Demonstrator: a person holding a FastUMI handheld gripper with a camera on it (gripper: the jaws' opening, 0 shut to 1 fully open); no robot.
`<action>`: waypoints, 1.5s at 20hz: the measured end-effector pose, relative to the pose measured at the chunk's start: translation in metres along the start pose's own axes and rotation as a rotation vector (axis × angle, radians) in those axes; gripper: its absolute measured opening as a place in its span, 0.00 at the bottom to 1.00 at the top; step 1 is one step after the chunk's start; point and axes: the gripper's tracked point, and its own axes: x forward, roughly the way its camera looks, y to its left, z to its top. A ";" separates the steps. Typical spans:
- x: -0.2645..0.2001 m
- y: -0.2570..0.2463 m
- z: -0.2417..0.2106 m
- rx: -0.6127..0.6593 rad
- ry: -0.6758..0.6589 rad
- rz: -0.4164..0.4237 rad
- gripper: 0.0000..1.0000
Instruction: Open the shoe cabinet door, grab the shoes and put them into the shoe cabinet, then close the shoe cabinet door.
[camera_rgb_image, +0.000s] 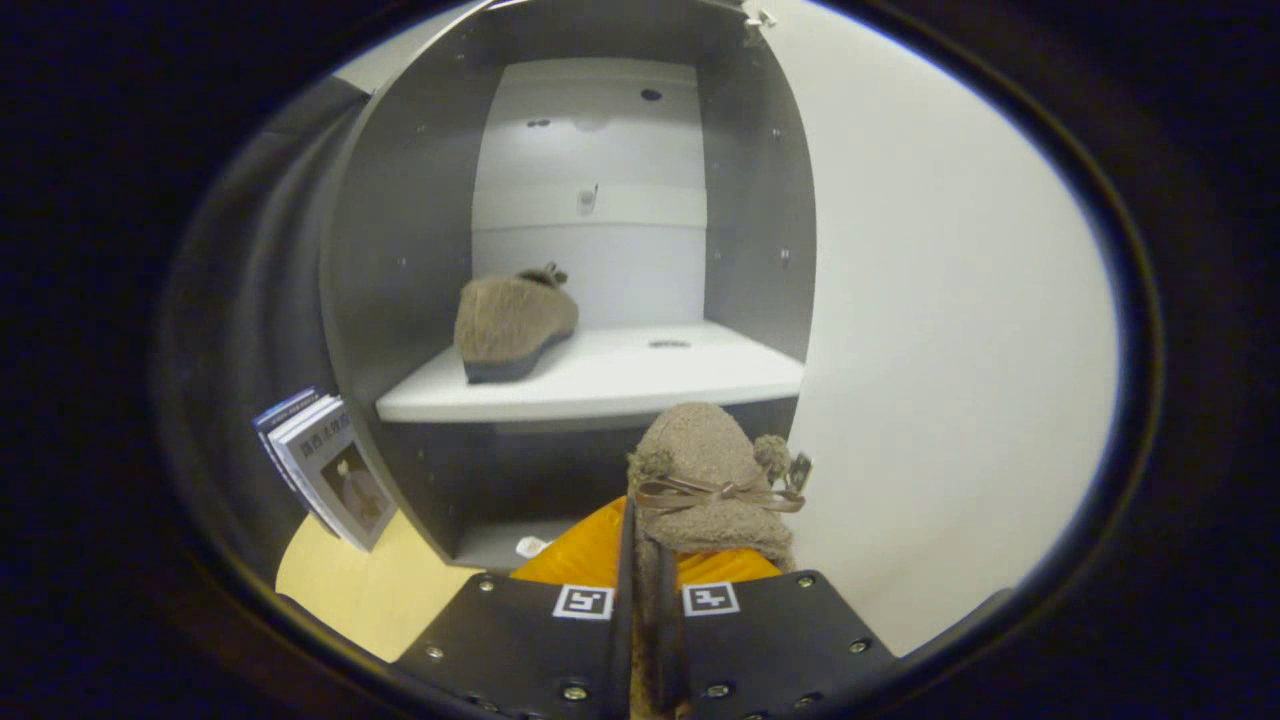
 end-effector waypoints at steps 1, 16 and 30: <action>0.005 0.000 0.014 -0.002 -0.020 -0.002 0.11; 0.147 0.015 0.136 -0.021 -0.082 0.030 0.11; 0.196 0.032 0.124 -0.051 -0.008 0.021 0.59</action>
